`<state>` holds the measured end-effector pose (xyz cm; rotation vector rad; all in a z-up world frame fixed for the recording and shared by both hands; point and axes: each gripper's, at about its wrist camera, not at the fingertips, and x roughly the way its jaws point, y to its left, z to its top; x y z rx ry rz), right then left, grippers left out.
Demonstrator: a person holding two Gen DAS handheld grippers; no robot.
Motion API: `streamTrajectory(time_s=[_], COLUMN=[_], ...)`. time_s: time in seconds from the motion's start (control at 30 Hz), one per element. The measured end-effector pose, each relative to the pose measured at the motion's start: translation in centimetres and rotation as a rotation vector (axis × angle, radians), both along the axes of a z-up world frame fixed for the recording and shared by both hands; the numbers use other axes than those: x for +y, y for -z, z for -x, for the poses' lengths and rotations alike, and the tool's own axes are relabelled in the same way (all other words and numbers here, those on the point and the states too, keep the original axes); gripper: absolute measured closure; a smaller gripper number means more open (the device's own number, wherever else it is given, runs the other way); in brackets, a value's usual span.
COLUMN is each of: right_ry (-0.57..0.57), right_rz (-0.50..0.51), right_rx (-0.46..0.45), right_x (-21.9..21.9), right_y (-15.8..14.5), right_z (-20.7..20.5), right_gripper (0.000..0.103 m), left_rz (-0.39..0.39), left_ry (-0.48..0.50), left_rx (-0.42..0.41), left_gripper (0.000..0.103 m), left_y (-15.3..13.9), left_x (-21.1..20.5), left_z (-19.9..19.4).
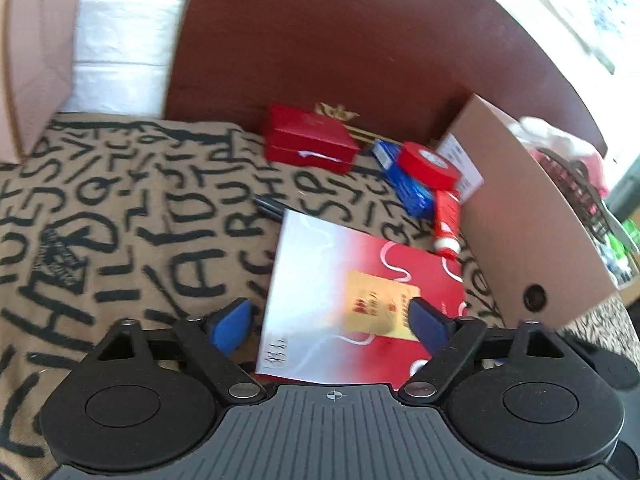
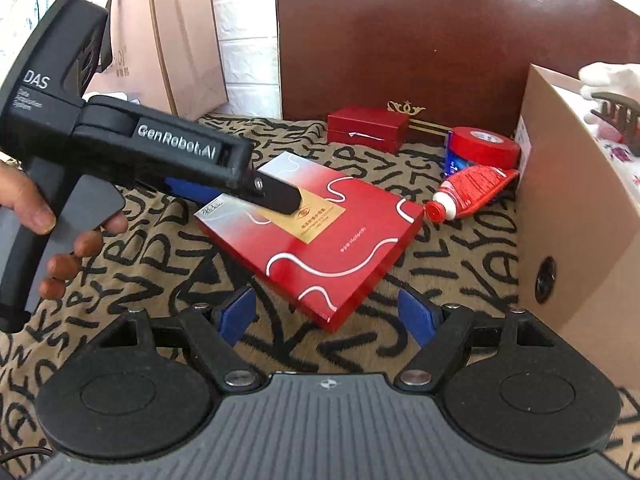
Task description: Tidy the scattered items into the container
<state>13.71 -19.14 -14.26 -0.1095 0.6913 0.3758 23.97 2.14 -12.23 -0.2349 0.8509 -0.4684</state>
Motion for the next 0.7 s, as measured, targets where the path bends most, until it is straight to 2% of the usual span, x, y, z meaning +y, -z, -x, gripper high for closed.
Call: streamTrajectory(time_s=[0.07,0.1,0.2,0.27,0.37,0.57,0.7], right_ry=[-0.011,-0.025,-0.039,-0.037,-0.006,-0.004,0.003], right_rz=[0.008,0.010,0.018,0.024,0.028,0.010,0.008], right_rx=[-0.002,-0.001,-0.004,-0.007,-0.007,-0.034,-0.087], right_x=[0.2,0.3,0.6,0.9,1.2,0.3,-0.2], right_y=[0.0,-0.1,-0.2,-0.2,-0.1,-1.3,-2.9], right_z=[-0.3,-0.4,-0.6,-0.8,-0.9,1.0,2.8], right_gripper=[0.024,0.028,0.029,0.025,0.025,0.025,0.025], left_rz=[-0.015,-0.016,-0.033,-0.040,-0.058,0.003,0.011], left_ry=[0.011,0.011,0.005,0.005,-0.007,-0.050,-0.059], left_rx=[-0.010,-0.012,-0.027,-0.024,-0.019,-0.011,-0.068], left_gripper=[0.019,0.018,0.017,0.017,0.021,0.028,0.027], left_y=[0.0,0.0,-0.1,0.0,-0.3,-1.0,-3.2], left_x=[-0.3,-0.4,-0.6,-1.0,-1.4,-0.6,-1.2], left_z=[0.2,0.3,0.3,0.1,0.4,2.1,3.7])
